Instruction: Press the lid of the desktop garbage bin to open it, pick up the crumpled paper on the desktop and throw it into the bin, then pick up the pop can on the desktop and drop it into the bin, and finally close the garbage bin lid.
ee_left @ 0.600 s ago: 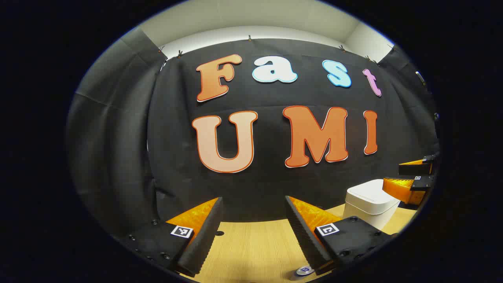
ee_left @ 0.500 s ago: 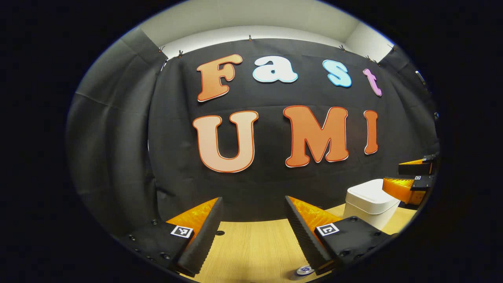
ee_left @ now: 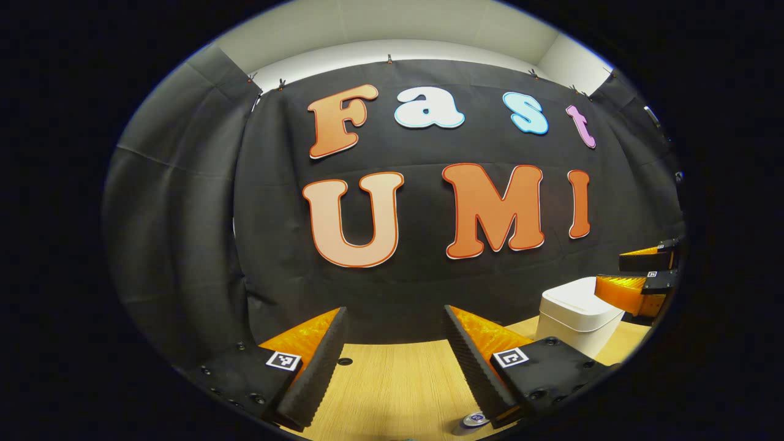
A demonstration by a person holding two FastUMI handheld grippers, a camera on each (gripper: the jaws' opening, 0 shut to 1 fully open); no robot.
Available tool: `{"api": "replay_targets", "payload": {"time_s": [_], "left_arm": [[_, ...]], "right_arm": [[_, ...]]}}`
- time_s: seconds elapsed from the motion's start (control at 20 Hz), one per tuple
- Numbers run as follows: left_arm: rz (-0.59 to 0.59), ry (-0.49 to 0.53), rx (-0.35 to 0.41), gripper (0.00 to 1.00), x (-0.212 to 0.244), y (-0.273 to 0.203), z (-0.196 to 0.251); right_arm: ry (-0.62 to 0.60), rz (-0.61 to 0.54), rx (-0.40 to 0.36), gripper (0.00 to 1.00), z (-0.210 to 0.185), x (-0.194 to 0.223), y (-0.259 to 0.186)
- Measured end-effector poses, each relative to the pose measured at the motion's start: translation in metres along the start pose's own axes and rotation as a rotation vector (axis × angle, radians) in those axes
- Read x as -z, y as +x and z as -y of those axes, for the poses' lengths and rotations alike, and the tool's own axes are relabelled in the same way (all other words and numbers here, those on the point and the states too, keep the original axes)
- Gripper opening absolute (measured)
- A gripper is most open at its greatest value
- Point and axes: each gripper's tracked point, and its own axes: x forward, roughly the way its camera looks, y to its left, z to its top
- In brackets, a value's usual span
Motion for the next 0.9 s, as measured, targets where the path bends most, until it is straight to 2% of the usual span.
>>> {"api": "replay_targets", "payload": {"time_s": [0.4, 0.5, 0.55, 0.6, 0.65, 0.7, 0.75, 0.8, 0.85, 0.9], "left_arm": [[-0.001, 0.012, 0.008, 0.98, 0.0, 0.0, 0.004], [0.001, 0.018, 0.01, 0.98, 0.0, 0.0, 0.005], [0.001, 0.02, 0.01, 0.98, 0.0, 0.0, 0.005], [0.0, 0.022, 0.009, 0.92, 0.0, 0.0, 0.005], [0.0, 0.024, 0.007, 0.98, 0.0, 0.0, 0.004], [0.0, 0.026, 0.006, 0.98, 0.0, 0.0, 0.004], [-0.001, 0.027, 0.004, 0.98, -0.001, 0.0, 0.003], [-0.002, 0.028, 0.0, 0.95, 0.0, -0.001, 0.002], [-0.004, 0.029, -0.004, 0.92, 0.0, -0.001, 0.001], [-0.005, 0.029, -0.006, 1.0, 0.0, -0.002, 0.001]], "right_arm": [[-0.02, 0.004, 0.033, 0.97, 0.019, -0.007, 0.001], [-0.029, 0.006, 0.051, 0.92, 0.029, -0.01, 0.002], [-0.033, 0.006, 0.061, 0.84, 0.033, -0.009, 0.002], [-0.037, 0.006, 0.069, 0.77, 0.038, -0.01, 0.004], [-0.041, 0.006, 0.074, 0.68, 0.042, -0.011, 0.005], [-0.044, 0.008, 0.084, 0.66, 0.047, -0.012, 0.005], [-0.047, 0.008, 0.095, 0.56, 0.053, -0.012, 0.007], [-0.051, 0.005, 0.099, 0.51, 0.057, -0.013, 0.009], [-0.058, 0.0, 0.11, 0.4, 0.064, -0.013, 0.009], [-0.067, -0.004, 0.117, 0.33, 0.069, -0.013, 0.01]]}}
